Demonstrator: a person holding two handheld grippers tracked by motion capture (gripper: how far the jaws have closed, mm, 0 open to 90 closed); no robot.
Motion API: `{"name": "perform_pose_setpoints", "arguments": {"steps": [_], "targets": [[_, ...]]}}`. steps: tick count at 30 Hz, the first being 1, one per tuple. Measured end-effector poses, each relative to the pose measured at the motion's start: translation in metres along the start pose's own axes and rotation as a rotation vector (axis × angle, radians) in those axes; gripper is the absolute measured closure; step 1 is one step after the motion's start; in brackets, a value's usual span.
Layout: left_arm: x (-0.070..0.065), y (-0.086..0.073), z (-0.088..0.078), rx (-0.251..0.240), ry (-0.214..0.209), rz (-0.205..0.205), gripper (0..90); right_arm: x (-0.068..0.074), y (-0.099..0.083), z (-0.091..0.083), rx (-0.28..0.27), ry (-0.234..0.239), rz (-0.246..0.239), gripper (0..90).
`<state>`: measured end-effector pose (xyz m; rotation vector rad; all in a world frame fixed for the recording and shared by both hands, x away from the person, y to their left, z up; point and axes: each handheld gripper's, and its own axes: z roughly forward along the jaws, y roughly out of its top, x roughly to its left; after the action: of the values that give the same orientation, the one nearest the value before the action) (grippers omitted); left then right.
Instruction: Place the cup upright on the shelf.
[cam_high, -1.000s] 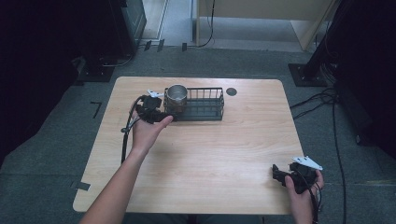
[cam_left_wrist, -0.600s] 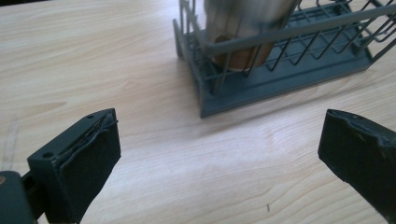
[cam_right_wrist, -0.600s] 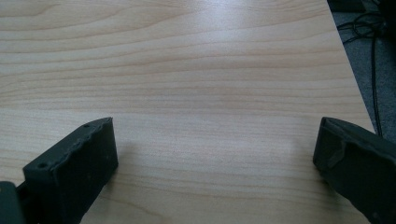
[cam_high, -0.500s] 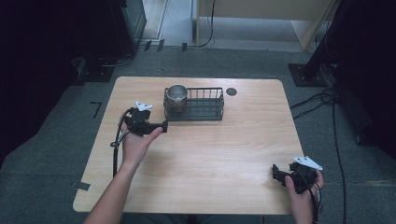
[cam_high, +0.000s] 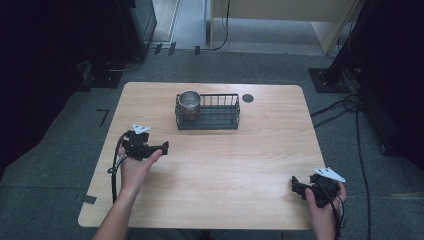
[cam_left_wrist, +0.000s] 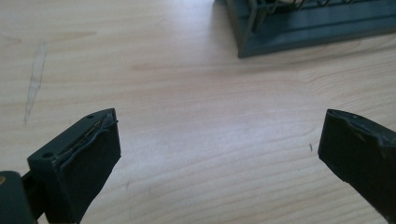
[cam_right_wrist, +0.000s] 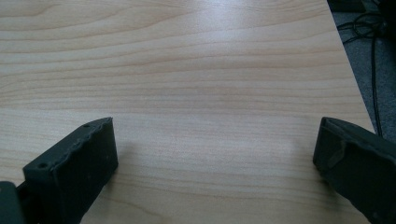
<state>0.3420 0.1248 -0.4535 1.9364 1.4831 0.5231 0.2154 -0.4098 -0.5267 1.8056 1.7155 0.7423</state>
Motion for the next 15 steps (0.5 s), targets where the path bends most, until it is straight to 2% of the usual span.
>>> {"name": "perform_pose_setpoints", "arguments": {"steps": [7,15], "targets": [[0.012,-0.021,-0.002,0.016,0.0,-0.032,0.0,0.0,0.0,0.0,0.0,0.0,0.001,0.0],[0.028,-0.046,-0.003,0.037,0.023,-0.056,0.0,0.0,0.0,0.0,0.0,0.0,0.0,0.0]]}}
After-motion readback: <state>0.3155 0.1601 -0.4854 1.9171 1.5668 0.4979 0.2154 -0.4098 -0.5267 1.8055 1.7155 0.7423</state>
